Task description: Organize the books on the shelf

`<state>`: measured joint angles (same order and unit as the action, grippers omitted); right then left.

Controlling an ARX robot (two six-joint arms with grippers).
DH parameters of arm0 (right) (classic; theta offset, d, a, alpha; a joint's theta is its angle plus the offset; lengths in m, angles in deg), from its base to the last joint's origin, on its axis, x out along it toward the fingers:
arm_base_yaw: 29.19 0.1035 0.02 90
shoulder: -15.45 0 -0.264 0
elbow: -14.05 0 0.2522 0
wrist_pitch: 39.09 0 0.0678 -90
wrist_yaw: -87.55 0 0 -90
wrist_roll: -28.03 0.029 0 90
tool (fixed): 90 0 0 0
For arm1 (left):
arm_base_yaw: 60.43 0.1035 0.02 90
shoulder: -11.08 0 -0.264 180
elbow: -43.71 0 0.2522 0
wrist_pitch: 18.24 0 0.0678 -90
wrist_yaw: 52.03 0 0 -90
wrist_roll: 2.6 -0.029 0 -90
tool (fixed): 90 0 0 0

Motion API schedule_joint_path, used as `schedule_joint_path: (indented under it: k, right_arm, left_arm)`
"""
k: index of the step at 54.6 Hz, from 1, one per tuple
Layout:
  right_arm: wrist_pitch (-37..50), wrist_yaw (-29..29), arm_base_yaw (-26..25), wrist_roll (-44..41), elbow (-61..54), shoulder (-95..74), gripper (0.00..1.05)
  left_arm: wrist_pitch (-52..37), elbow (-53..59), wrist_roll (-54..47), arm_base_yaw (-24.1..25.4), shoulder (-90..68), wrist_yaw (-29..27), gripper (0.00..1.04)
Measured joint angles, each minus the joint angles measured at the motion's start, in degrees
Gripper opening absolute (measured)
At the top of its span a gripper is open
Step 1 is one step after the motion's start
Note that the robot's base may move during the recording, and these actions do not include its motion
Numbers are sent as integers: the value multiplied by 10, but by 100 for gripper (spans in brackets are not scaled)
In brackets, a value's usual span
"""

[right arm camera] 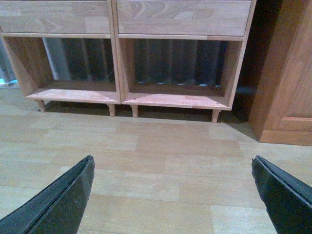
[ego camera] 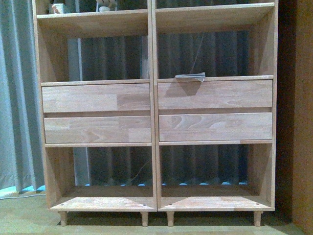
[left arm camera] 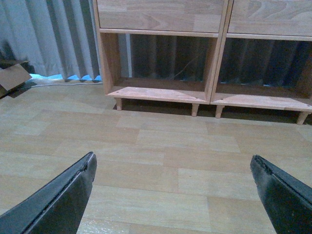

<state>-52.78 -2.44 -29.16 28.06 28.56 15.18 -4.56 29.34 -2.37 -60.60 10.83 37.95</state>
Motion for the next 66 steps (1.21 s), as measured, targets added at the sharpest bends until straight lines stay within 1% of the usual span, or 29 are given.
schedule_joint_path:
  k: [66]
  right_arm:
    - [0, 0, 0, 0, 0, 0, 98]
  left_arm:
    - [0, 0, 0, 0, 0, 0, 97]
